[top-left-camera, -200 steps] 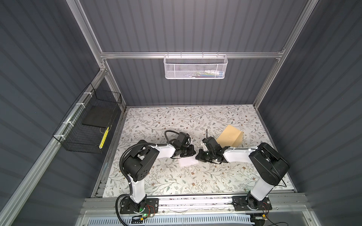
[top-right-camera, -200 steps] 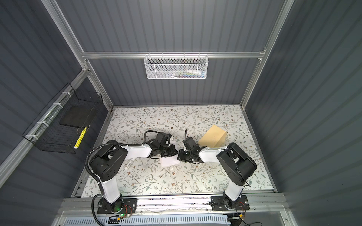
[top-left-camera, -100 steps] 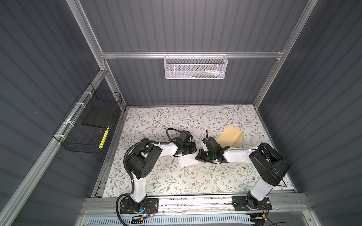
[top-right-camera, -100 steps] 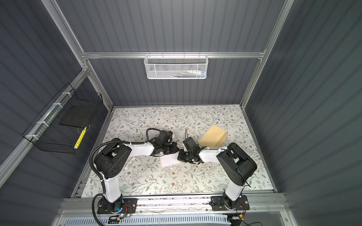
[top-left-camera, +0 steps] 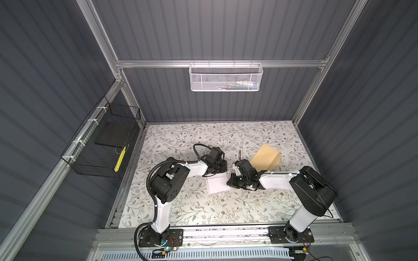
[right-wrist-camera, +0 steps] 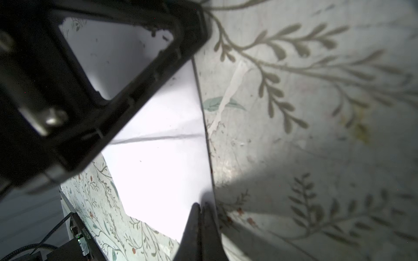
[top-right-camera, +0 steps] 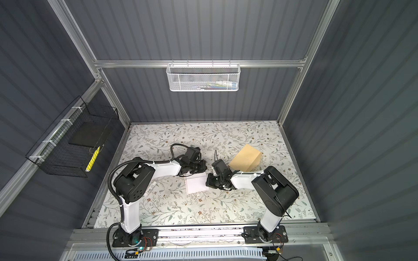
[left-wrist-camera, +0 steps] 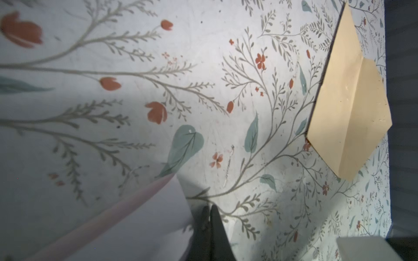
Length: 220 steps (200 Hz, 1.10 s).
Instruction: Place the letter into the envelope and seal it
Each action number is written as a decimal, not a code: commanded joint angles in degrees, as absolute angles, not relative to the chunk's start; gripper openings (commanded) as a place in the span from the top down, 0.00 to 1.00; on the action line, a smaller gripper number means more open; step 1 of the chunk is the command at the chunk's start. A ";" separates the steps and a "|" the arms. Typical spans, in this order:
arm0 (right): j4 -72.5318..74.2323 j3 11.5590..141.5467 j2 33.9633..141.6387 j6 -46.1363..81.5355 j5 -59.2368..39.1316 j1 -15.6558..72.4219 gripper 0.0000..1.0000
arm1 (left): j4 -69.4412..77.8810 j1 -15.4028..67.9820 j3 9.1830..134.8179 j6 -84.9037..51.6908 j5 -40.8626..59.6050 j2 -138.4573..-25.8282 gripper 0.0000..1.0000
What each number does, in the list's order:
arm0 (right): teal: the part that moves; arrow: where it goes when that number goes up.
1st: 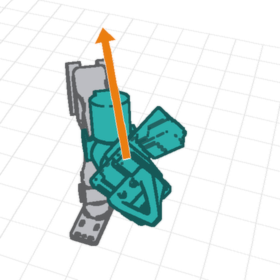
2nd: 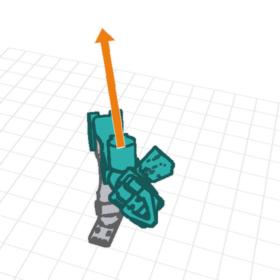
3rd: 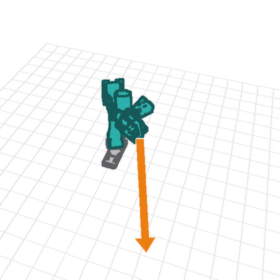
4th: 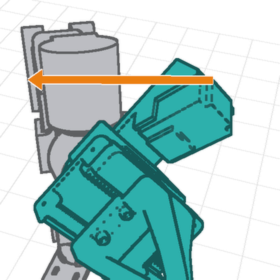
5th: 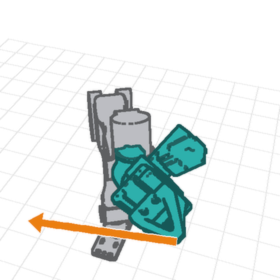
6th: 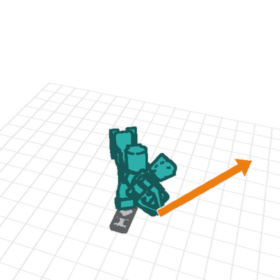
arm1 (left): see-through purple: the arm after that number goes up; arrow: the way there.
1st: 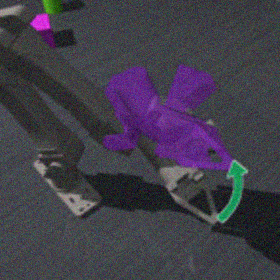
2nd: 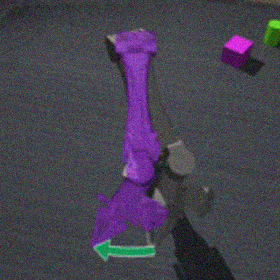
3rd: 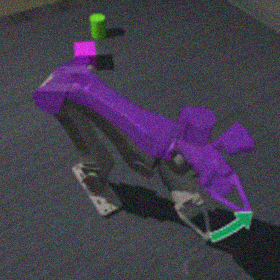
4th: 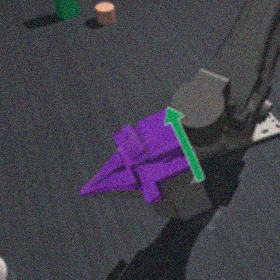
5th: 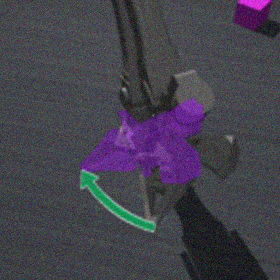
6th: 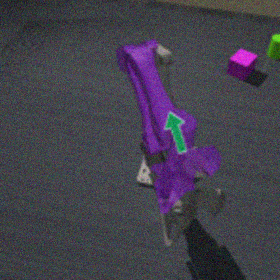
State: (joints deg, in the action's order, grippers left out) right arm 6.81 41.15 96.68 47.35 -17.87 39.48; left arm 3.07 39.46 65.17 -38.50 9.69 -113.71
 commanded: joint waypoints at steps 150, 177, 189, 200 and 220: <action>4.57 39.30 95.38 48.18 -16.17 39.90 1.00 | 8.70 37.97 54.95 -43.18 17.09 -102.84 0.90; 4.39 39.16 95.10 48.13 -15.98 39.90 1.00 | 7.99 38.22 53.15 -42.98 16.35 -103.03 0.91; 4.45 39.11 95.14 48.03 -16.00 39.91 1.00 | 8.67 38.47 52.74 -43.04 16.45 -103.49 0.91; 4.51 39.03 95.19 48.14 -16.00 39.90 1.00 | 9.55 38.67 52.57 -43.31 16.69 -104.12 0.92; 4.72 39.02 95.28 48.33 -15.93 39.98 1.00 | 9.67 39.10 52.91 -43.29 16.60 -105.01 0.92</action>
